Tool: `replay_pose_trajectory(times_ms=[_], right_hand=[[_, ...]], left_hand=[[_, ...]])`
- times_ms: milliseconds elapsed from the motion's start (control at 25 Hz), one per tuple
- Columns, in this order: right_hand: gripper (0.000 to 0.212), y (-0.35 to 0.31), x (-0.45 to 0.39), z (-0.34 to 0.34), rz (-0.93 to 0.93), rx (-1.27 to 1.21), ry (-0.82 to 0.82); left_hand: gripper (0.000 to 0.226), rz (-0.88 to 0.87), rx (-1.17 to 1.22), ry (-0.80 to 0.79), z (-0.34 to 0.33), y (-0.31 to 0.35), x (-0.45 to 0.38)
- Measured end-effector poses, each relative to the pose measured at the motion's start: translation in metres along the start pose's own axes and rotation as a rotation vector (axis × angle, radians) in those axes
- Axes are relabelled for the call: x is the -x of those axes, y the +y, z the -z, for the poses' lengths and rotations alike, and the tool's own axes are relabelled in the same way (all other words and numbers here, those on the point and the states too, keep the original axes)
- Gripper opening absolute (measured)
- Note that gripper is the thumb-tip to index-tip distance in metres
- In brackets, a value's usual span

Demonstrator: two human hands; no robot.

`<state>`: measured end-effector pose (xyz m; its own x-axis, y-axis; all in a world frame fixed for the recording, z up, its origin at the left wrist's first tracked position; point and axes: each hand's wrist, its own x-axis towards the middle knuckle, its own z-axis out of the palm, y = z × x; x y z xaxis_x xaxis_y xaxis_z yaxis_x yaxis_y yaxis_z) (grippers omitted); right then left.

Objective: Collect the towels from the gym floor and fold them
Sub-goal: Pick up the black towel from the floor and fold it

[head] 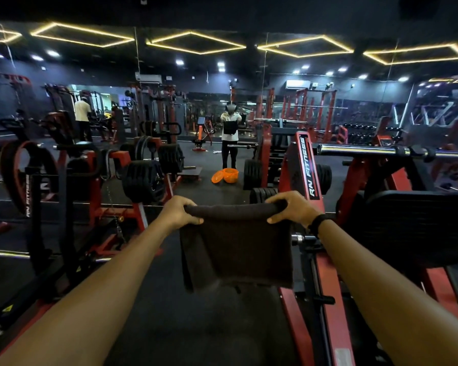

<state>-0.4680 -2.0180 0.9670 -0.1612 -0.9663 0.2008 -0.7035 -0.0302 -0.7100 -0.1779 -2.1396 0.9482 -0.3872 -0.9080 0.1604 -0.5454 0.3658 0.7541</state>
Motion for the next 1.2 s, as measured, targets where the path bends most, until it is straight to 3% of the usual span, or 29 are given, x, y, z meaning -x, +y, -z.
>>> replay_pose_trajectory(times_ms=[80,160,200,280,360,480,560,640,760,840,920,960,1040,1120,1200], right_hand=[[0.031,0.002,-0.002,-0.006,0.004,0.267,0.0],[0.025,0.005,-0.002,-0.008,-0.019,0.355,0.005],[0.023,0.004,0.0,-0.003,-0.022,0.256,-0.02],[0.018,-0.002,0.012,0.005,-0.104,-0.296,-0.125],[0.023,-0.004,0.017,0.005,-0.167,-0.498,-0.162],[0.021,-0.007,0.006,-0.021,-0.176,0.009,0.089],[0.024,-0.019,-0.001,-0.041,-0.152,0.107,0.299],[0.024,-0.034,-0.006,-0.052,-0.101,0.092,0.37],[0.034,-0.049,-0.013,-0.06,-0.03,-0.038,0.27],[0.054,-0.049,-0.013,-0.06,0.05,-0.258,0.091],[0.057,-0.044,-0.008,-0.06,0.055,-0.403,-0.085],[0.055,-0.041,-0.006,-0.06,0.048,-0.396,-0.117],[0.053,-0.035,-0.007,-0.063,0.056,-0.251,-0.003],[0.044,-0.031,-0.009,-0.065,0.079,-0.294,0.084],[0.036,-0.031,-0.006,-0.062,0.092,-0.552,0.066]], left_hand=[[0.019,-0.049,-0.318,0.042,0.003,0.003,-0.001],[0.017,-0.103,-0.297,0.016,0.007,-0.001,-0.004],[0.014,-0.111,-0.112,-0.034,0.011,-0.002,-0.002],[0.02,-0.078,0.283,-0.093,0.02,-0.007,0.008],[0.029,-0.048,0.33,-0.093,0.023,-0.009,0.015],[0.033,0.019,-0.129,0.015,0.009,0.0,0.015],[0.029,0.07,-0.055,0.047,-0.003,0.019,0.014],[0.023,0.12,0.148,-0.082,-0.01,0.04,0.014],[0.019,0.17,0.367,-0.213,-0.017,0.066,0.019],[0.024,0.187,0.491,-0.206,-0.019,0.072,0.017],[0.027,0.196,0.575,-0.244,-0.019,0.071,0.014],[0.025,0.186,0.574,-0.295,-0.018,0.068,0.013],[0.016,0.096,0.446,-0.371,-0.018,0.065,0.014],[0.011,-0.088,0.243,-0.229,-0.02,0.06,0.014],[0.045,-0.204,0.116,0.044,-0.019,0.053,0.008]])
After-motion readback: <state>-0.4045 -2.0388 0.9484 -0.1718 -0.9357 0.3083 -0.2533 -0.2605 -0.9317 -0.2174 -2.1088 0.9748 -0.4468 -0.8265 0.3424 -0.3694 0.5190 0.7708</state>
